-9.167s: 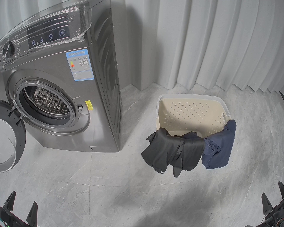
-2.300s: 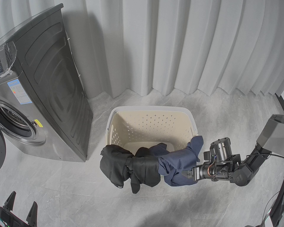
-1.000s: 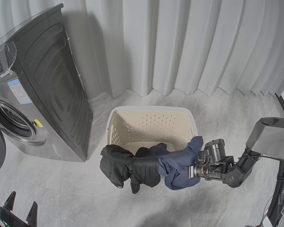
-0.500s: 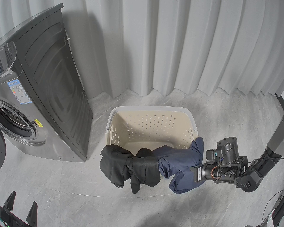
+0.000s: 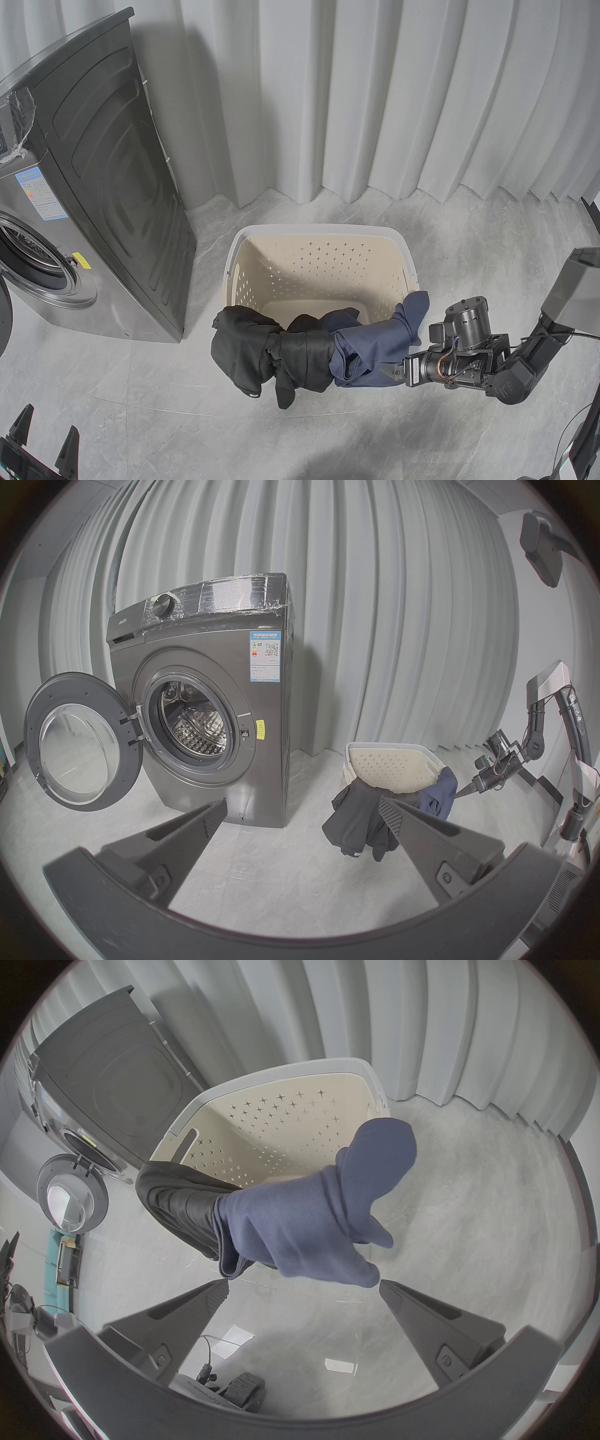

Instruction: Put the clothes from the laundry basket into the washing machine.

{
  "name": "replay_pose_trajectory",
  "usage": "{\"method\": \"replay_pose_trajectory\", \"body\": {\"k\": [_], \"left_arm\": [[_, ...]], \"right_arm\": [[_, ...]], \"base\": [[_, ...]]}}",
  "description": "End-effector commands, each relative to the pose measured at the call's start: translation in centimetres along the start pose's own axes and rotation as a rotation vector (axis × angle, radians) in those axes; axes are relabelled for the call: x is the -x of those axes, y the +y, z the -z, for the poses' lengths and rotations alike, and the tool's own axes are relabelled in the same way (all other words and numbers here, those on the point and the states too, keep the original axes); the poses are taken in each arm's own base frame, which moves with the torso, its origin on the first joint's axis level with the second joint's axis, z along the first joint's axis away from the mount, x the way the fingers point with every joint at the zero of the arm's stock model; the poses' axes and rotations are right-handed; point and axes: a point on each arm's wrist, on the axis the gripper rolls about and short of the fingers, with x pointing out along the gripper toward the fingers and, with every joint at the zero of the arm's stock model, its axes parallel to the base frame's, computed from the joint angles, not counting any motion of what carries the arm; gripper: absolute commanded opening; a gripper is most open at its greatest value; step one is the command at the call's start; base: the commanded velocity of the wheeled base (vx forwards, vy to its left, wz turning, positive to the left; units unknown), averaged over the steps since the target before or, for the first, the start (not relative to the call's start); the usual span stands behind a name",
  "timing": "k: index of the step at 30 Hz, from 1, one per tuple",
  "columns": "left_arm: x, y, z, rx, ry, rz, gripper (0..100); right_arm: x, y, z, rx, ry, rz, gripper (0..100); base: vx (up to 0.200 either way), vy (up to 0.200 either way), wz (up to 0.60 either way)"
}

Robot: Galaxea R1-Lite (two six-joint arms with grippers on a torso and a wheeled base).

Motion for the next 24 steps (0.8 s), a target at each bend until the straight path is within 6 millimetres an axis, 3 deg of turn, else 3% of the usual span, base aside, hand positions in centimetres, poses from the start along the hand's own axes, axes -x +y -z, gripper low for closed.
{"method": "replay_pose_trajectory", "body": {"k": [1, 10, 11, 24], "left_arm": [[-0.1, 0.0, 0.5, 0.001, 0.009, -0.001, 100], [-0.1, 0.0, 0.5, 0.001, 0.009, -0.001, 100], [-0.1, 0.0, 0.4, 0.001, 0.008, -0.001, 100], [-0.1, 0.0, 0.4, 0.001, 0.008, -0.001, 100]], "right_arm": [[-1.9, -0.3, 0.1, -0.005, 0.017, 0.014, 100], [-4.1, -0.8, -0.3, -0.017, 0.005, 0.026, 100], [-4.2, -0.7, -0.5, -0.019, -0.003, 0.024, 0], [-3.5, 0.1, -1.3, -0.016, -0.068, -0.009, 0]], "base": [[0.0, 0.0, 0.0], [0.0, 0.0, 0.0], [0.0, 0.0, 0.0], [0.0, 0.0, 0.0]]}}
